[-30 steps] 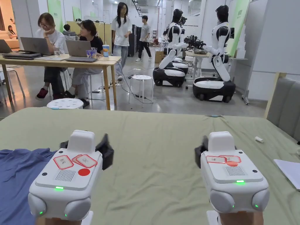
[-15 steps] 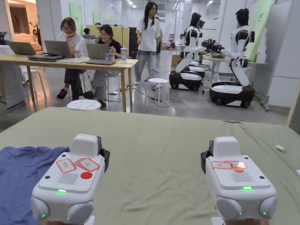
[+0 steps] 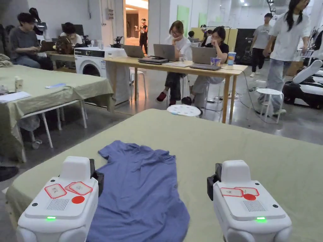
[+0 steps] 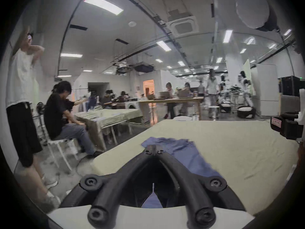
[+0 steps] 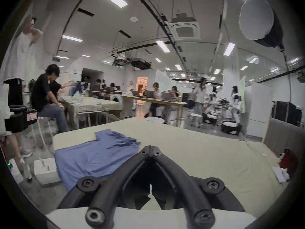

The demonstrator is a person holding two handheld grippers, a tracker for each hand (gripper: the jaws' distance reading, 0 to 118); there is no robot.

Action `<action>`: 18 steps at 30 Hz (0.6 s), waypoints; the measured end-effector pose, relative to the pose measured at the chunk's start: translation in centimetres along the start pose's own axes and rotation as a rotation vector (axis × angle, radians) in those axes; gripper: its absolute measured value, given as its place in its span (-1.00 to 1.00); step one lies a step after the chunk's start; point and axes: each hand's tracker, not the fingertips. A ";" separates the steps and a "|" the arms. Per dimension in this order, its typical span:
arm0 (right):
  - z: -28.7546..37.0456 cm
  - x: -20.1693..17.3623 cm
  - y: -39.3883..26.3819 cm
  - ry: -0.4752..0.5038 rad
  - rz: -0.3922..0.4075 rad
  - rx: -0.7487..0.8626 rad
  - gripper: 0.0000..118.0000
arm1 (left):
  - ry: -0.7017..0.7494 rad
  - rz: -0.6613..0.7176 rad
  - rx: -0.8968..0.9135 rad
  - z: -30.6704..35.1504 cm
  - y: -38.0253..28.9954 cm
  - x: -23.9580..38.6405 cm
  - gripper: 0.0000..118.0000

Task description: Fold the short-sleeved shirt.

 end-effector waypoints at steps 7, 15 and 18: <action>-3.0 -2.1 -1.4 0.053 -0.008 -0.038 -1.00 | -0.063 0.001 -0.170 -4.4 -1.6 -0.5 -1.00; -6.9 -0.8 -2.4 0.043 0.005 -0.099 -1.00 | -0.381 0.067 -0.734 -20.9 -3.9 5.2 -1.00; -9.0 -0.1 -3.1 0.037 -0.005 -0.121 -1.00 | -0.395 -0.062 -0.794 -26.4 -4.5 8.8 -1.00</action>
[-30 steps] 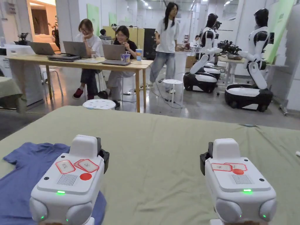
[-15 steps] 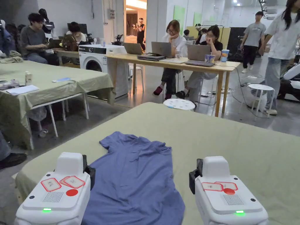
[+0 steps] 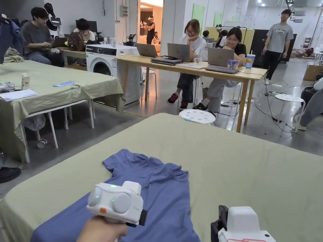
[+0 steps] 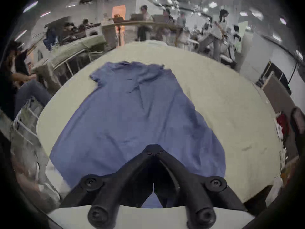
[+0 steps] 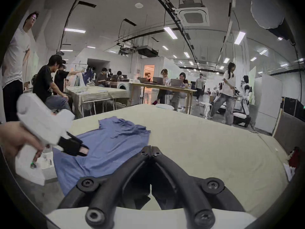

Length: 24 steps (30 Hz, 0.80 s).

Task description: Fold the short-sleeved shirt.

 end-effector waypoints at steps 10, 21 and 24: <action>-5.1 2.2 -1.3 -0.030 -0.008 -0.063 -1.00 | 0.068 -0.145 -0.005 -10.2 6.8 4.5 0.78; -4.6 4.6 -1.7 -0.085 0.011 -0.098 -1.00 | 0.083 -0.040 -0.068 -15.1 6.0 3.1 -1.00; -3.0 5.8 -1.3 -0.108 -0.005 -0.097 -1.00 | 0.110 -0.074 -0.034 -13.5 5.8 4.1 -1.00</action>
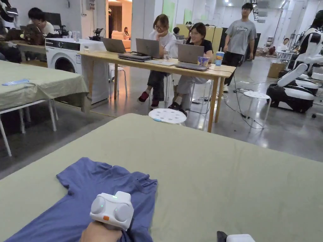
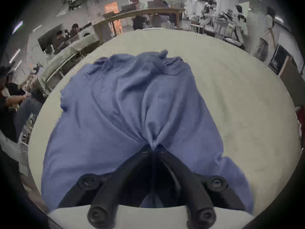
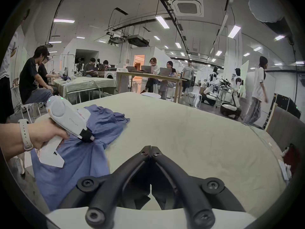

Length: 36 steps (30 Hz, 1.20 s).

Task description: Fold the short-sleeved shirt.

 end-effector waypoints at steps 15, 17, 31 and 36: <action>12.0 13.7 -1.8 -0.268 -0.080 0.052 -1.00 | -0.285 -0.204 0.273 13.9 5.3 22.3 -1.00; 14.0 16.0 -2.5 -0.317 -0.087 0.052 -1.00 | -0.374 -0.255 0.324 16.6 5.7 28.2 -1.00; 25.0 32.0 -11.7 -0.641 -0.216 -0.068 -1.00 | -0.672 -0.610 0.213 19.6 -3.7 62.6 -1.00; 26.0 33.5 -13.4 -0.662 -0.235 -0.100 -1.00 | -0.618 -0.633 0.103 14.8 -7.5 65.1 -1.00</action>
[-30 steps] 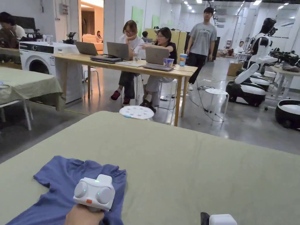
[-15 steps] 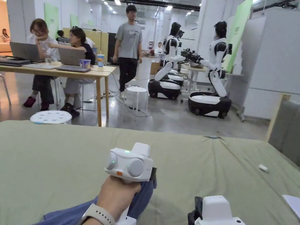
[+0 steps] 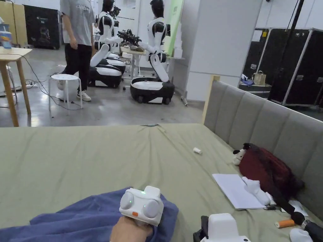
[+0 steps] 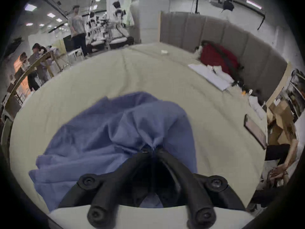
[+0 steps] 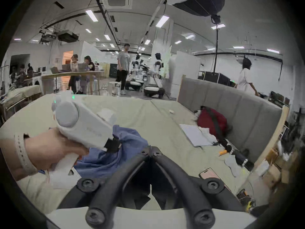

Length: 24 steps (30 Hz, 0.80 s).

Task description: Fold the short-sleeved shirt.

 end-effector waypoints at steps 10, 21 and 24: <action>-0.3 -0.8 -0.3 0.039 -0.008 -0.007 -1.00 | 0.078 -0.009 0.261 6.8 -0.5 -2.7 0.73; 1.7 -6.2 1.1 0.125 0.014 0.024 -1.00 | 0.292 0.132 0.463 25.3 -16.5 -10.0 -0.23; 1.5 -7.5 1.1 0.148 0.015 0.032 -1.00 | 0.365 0.212 0.453 28.6 -21.5 -11.7 -1.00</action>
